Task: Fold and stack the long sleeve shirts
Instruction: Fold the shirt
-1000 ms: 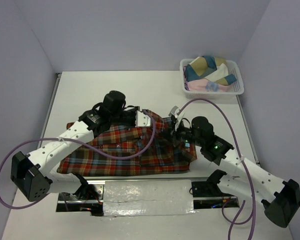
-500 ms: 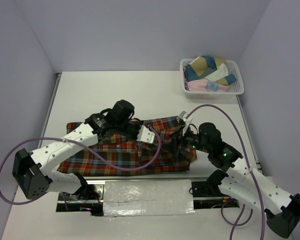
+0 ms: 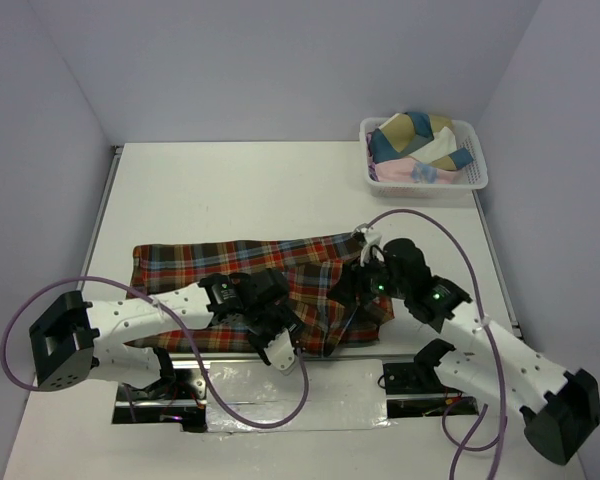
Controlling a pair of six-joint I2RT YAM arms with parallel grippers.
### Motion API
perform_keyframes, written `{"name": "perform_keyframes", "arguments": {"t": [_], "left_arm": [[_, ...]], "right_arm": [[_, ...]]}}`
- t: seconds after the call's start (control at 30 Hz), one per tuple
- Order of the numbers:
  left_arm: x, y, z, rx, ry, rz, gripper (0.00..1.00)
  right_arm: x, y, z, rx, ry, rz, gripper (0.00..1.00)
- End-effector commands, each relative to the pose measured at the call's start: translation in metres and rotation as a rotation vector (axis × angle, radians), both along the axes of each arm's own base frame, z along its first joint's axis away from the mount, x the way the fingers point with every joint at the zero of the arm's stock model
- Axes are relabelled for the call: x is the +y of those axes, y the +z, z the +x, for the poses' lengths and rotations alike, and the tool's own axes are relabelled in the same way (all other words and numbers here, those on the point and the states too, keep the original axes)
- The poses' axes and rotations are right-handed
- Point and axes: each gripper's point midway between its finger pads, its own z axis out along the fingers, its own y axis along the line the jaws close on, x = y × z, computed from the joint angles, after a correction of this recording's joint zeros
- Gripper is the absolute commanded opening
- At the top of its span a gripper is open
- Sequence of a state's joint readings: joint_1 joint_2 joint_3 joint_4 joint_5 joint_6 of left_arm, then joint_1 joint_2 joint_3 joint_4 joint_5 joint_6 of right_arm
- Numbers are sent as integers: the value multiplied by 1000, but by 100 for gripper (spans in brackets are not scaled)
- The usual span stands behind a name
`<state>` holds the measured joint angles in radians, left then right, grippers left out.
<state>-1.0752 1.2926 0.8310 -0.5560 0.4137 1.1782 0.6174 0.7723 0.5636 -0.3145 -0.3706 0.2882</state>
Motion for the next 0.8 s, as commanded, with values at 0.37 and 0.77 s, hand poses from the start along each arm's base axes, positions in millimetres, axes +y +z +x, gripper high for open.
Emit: {"name": "perform_keyframes", "arguments": {"t": [0.37, 0.77], "left_arm": [[-1, 67, 51, 207, 489, -205, 74], [13, 18, 79, 592, 849, -157, 88]], "right_arm": [[31, -54, -11, 287, -94, 51, 55], [37, -77, -18, 397, -126, 61, 74]]}}
